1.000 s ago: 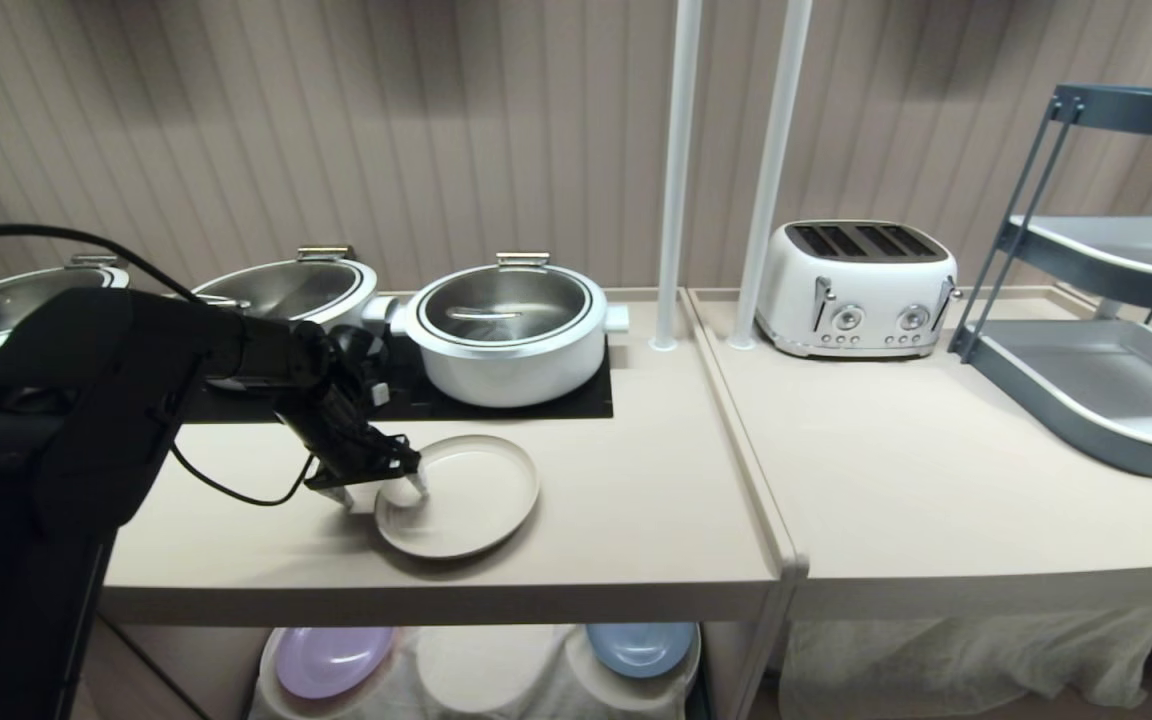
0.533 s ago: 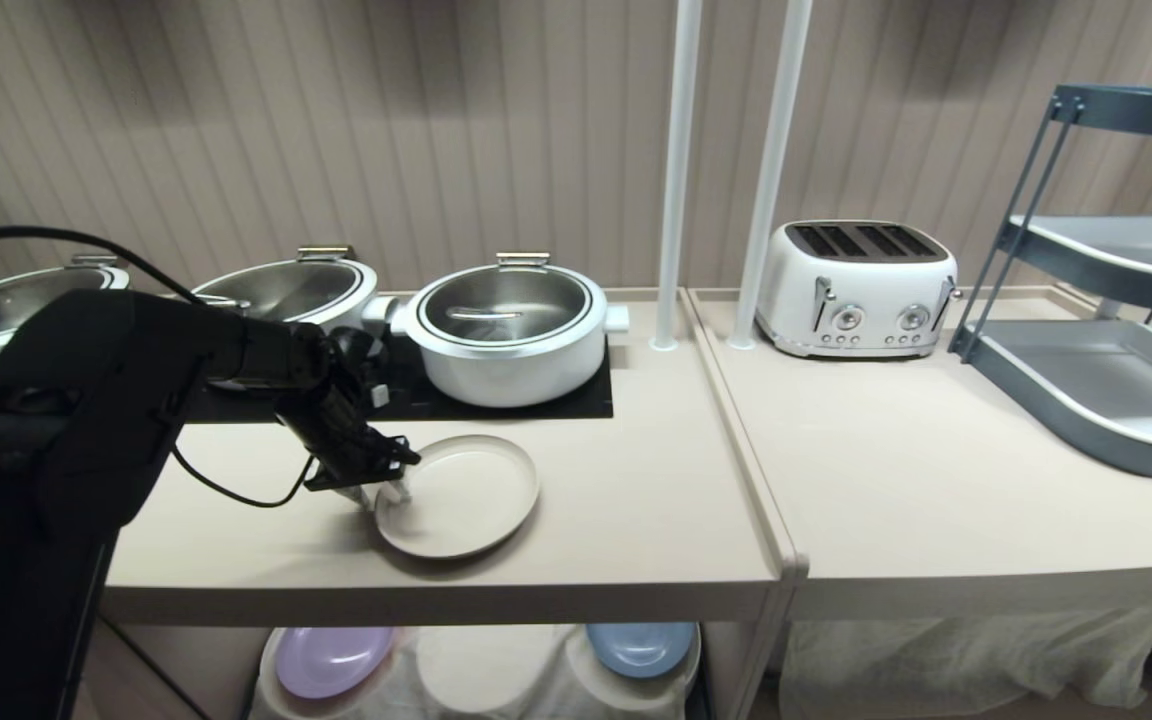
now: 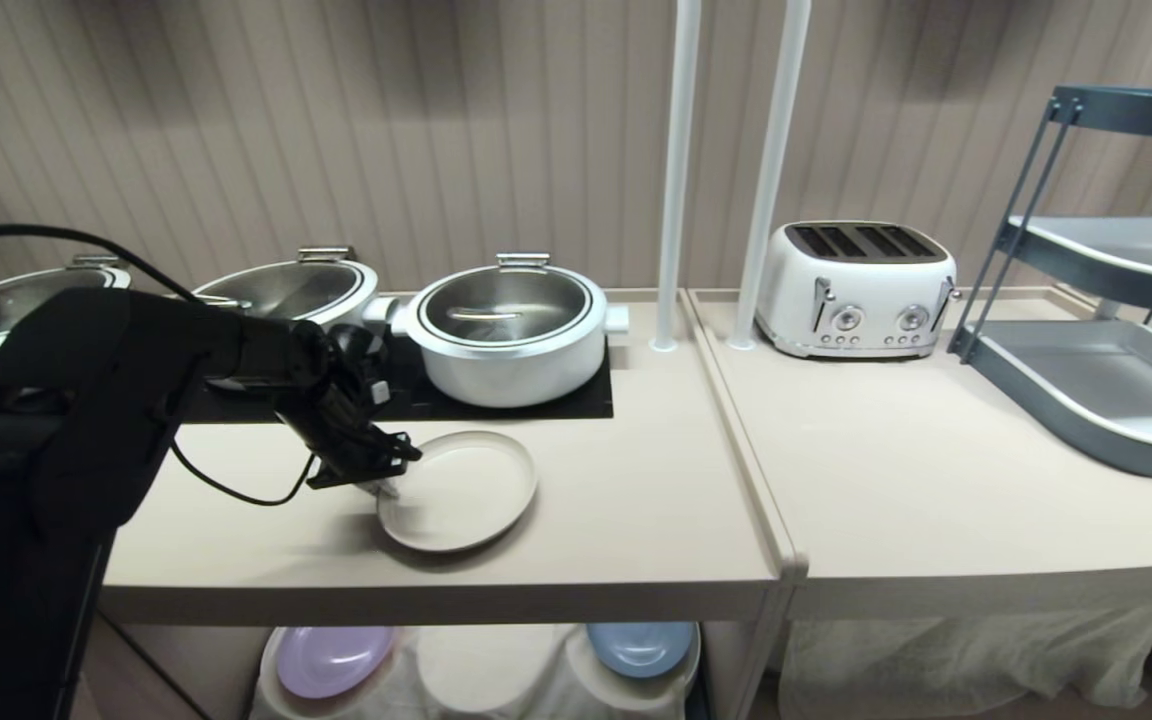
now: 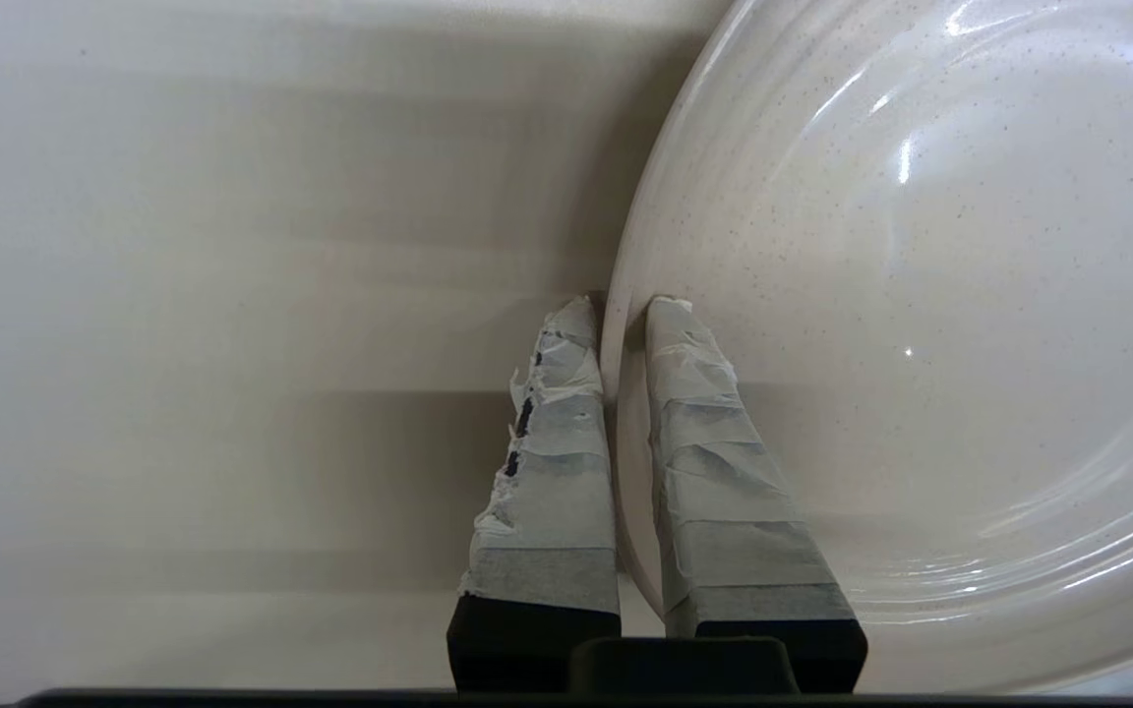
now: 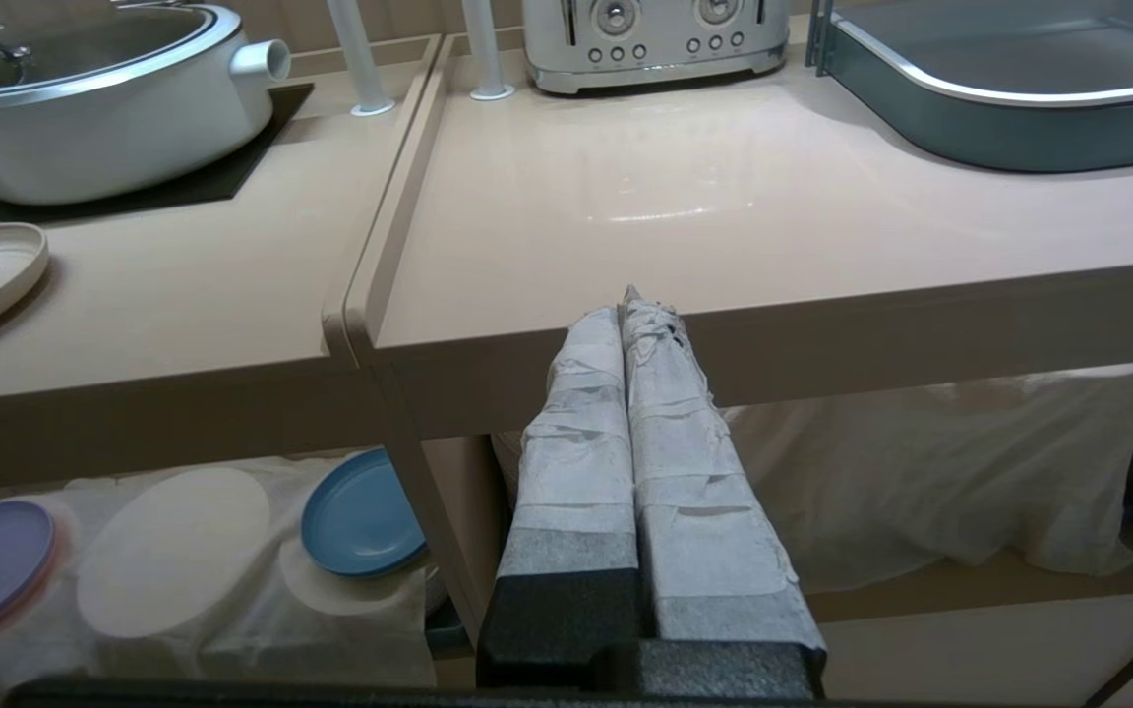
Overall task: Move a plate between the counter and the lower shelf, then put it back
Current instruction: Pick up the plate
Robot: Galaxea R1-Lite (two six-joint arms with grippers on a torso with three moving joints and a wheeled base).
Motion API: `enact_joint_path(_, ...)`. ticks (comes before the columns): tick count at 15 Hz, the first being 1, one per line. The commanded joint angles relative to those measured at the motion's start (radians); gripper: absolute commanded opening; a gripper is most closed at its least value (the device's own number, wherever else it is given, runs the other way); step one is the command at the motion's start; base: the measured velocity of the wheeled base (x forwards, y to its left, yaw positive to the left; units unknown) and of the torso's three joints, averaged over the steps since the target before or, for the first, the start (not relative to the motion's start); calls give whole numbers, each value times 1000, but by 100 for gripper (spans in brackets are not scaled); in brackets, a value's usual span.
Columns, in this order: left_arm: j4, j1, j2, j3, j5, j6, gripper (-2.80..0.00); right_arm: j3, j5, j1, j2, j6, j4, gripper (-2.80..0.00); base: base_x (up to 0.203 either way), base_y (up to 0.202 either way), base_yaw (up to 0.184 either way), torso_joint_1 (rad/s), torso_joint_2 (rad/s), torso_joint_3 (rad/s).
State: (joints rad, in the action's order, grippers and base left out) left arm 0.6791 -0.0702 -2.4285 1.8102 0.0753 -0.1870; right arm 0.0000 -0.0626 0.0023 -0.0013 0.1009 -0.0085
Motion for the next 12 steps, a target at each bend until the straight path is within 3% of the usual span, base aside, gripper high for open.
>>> enact_joint_path(1, 5, 0, 0, 0, 1, -3, -280, 0, 0, 1, 1, 0, -1, -280, 0, 0, 0, 0, 0, 0)
enact_joint_path(7, 11, -1, 57, -33, 13, -46, -280, 0, 0, 1, 1, 0, -1, -280, 0, 0, 0, 0, 0, 0)
enact_joint_path(12, 8, 3, 166, -184, 29, -46, -280, 0, 0, 1, 1, 0, -1, -280, 0, 0, 0, 0, 0, 0)
